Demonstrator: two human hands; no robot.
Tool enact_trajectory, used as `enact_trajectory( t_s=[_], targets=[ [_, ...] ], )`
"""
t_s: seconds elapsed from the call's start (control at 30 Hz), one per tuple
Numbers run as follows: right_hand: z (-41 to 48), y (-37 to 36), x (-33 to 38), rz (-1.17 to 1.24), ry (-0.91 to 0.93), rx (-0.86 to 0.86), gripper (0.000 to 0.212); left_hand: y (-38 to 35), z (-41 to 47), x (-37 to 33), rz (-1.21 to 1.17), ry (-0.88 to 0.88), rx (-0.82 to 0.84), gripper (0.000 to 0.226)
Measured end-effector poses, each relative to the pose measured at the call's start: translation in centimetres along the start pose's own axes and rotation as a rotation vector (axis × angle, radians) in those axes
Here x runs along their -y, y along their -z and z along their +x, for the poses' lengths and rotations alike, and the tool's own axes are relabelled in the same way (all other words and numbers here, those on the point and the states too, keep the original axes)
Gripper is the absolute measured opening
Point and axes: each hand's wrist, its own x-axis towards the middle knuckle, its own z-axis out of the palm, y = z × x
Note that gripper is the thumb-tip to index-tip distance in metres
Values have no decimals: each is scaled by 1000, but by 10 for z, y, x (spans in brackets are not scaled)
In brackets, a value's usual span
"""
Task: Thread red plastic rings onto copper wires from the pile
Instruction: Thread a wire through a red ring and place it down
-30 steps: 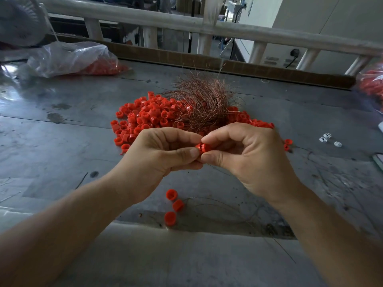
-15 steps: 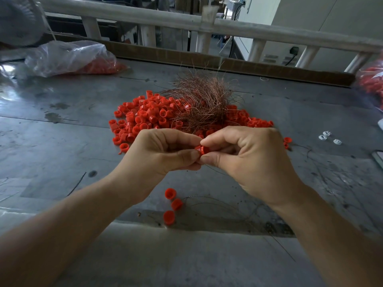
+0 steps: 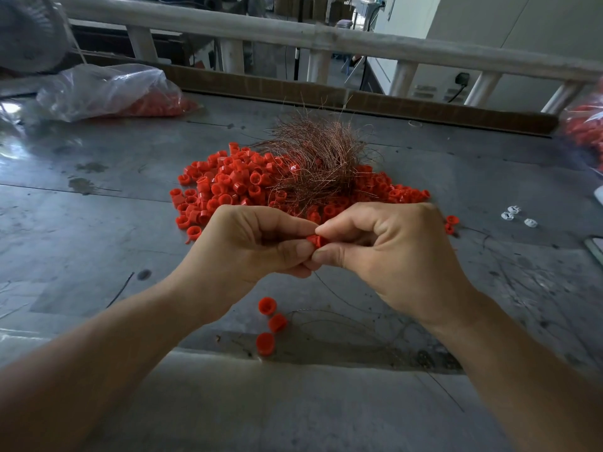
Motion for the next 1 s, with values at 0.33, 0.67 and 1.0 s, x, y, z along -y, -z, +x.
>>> enact_trajectory(
  t_s=[0.33,0.67,1.0],
  targets=[
    [-2,-4,-4,-33,197,-93,19,0,-3,0,-72,5,46,24],
    [2,-1,-7,131,113,-13,20,2,-1,-1,-95,37,78,27],
    [7,11,-8,86,66,335,33,3,0,-1,-160,155,206,42]
  ],
)
